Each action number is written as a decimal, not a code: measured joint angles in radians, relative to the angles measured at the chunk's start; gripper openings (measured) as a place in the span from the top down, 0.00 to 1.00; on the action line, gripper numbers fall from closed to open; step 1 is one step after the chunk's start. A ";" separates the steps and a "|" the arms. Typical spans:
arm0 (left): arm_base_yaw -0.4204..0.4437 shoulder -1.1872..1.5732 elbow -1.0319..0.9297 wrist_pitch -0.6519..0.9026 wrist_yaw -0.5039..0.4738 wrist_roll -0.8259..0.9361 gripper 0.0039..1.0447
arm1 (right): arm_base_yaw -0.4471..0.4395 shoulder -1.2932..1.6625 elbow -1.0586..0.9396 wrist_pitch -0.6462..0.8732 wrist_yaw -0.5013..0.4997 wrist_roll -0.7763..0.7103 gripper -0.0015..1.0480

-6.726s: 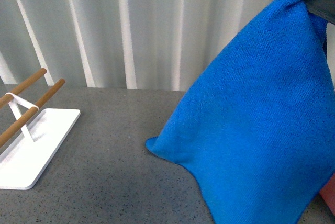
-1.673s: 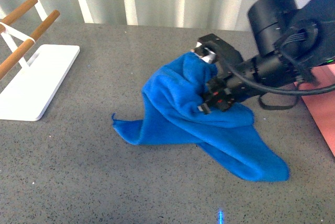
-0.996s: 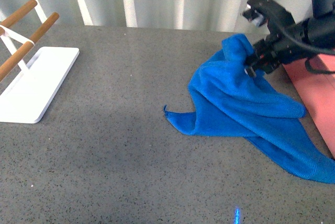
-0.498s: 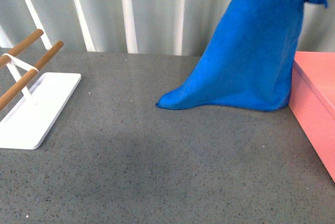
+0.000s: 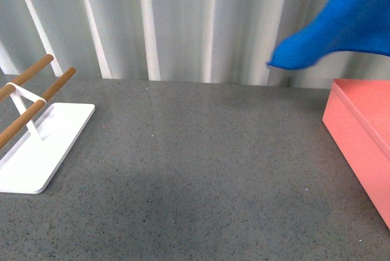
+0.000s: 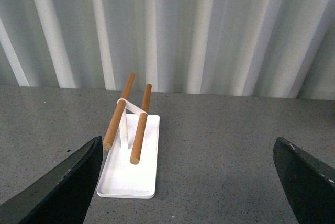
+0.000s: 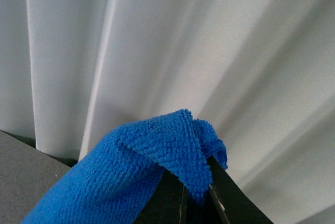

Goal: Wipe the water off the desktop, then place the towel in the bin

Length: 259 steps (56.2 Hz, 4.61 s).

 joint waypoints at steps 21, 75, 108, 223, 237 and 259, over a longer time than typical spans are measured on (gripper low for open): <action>0.000 0.000 0.000 0.000 0.000 0.000 0.06 | -0.056 0.034 -0.242 0.034 0.025 -0.026 0.97; 0.000 0.000 0.000 0.000 0.000 0.000 0.06 | -0.055 0.354 -0.528 -0.022 0.293 -0.114 0.78; 0.000 0.000 0.000 0.000 0.000 0.000 0.06 | -0.033 0.253 -0.505 -0.080 0.241 -0.041 0.07; 0.000 0.000 0.000 0.000 0.000 0.000 0.06 | 0.320 -1.355 -1.709 0.455 0.519 0.413 0.97; 0.000 0.000 0.000 0.000 0.000 0.000 0.06 | 0.320 -1.424 -1.734 0.435 0.519 0.416 0.97; 0.000 0.000 0.000 0.000 -0.001 0.000 0.06 | 0.320 -1.641 -1.734 0.208 0.523 0.419 0.97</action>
